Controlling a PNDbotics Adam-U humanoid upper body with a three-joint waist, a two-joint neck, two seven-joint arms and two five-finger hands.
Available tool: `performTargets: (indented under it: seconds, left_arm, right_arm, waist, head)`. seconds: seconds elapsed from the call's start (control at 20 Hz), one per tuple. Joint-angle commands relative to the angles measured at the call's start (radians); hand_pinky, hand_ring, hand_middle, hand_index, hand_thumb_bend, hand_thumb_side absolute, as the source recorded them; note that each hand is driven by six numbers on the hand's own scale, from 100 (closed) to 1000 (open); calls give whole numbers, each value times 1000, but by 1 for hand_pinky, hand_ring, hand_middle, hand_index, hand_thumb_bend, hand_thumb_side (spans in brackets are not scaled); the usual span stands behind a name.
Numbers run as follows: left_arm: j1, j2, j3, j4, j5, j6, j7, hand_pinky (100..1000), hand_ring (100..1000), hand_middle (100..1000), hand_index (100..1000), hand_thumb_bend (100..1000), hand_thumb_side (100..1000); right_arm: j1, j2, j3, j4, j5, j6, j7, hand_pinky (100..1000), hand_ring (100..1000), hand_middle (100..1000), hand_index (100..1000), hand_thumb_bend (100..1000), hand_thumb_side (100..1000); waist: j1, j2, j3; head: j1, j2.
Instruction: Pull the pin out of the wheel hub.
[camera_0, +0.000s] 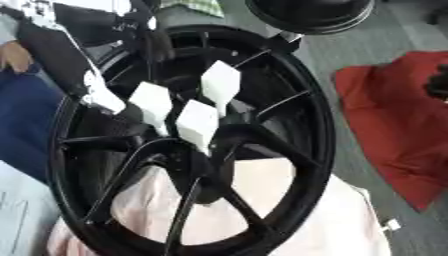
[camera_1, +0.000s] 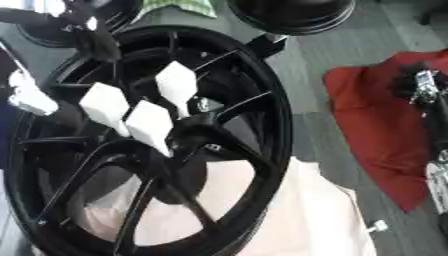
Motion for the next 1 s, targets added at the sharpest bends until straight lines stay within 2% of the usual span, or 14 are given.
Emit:
performTargets:
  seconds: [0.05,0.35,1.0]
  left_arm:
    - [-18,3,4,23,-20,-7,-8,767,761,703,807,601,300]
    - [-13,-18,-2,78,-41,-27,-16,764,762,706,804,590,274]
    - [-1,-34,-31,121,-39,-51,-26,752,736,648,775,537,216]
  right_arm:
    - [-10,-14,-2,-17,-5,-1,1,750,669,602,717,100,779]
    - [-9,-10,-6,-20,-6,-3,-3,750,669,601,716,100,779]
    - [-13,-4,-10,-21,-14,-5,-17,749,670,598,715,100,778]
  waist:
    - [-4,-14,-4]
    - [-5,-7,-12]
    - [-6,-6,-18]
  head:
    - [10,-9]
    - [23,-11]
    - [37,-16]
